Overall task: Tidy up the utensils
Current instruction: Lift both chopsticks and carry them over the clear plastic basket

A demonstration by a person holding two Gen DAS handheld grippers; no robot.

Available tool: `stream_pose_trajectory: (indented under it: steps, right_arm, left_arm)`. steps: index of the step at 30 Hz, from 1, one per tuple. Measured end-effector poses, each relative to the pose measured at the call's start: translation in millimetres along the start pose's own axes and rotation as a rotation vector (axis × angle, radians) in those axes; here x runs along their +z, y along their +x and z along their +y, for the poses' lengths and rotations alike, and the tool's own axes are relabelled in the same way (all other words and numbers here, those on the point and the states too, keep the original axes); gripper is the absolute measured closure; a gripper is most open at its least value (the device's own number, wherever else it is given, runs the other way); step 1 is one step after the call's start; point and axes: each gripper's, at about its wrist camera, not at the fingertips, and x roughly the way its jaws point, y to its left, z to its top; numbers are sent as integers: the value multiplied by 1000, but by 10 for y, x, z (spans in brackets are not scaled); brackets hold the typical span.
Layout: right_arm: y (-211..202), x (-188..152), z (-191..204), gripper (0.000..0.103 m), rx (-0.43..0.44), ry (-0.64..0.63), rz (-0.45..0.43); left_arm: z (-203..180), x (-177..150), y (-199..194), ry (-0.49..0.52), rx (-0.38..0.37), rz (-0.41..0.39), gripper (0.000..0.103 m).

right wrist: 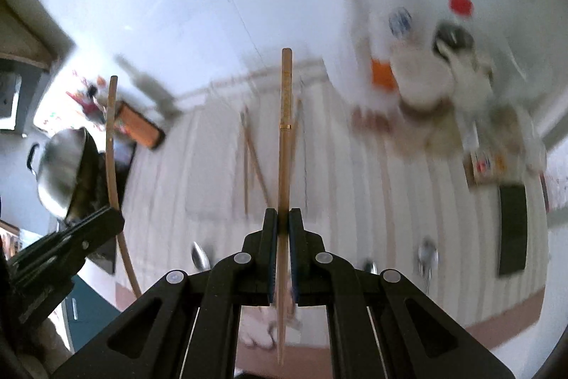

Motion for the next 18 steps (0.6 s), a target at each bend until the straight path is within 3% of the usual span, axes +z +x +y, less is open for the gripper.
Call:
stream_pose_trajectory:
  steps: [6, 10, 15, 18]
  right_arm:
    - [638, 728, 7, 97, 24, 22, 79]
    - [1111, 941, 60, 97, -1, 14, 135]
    - [1597, 1021, 90, 97, -31, -1, 211]
    - [1847, 1004, 74, 96, -56, -2, 264]
  left_arm:
    - [117, 633, 677, -32, 35, 96, 99]
    - [280, 846, 1182, -65, 37, 194, 99]
    - [409, 849, 1710, -96, 30, 317, 98]
    - [453, 813, 1824, -115, 41, 371, 97]
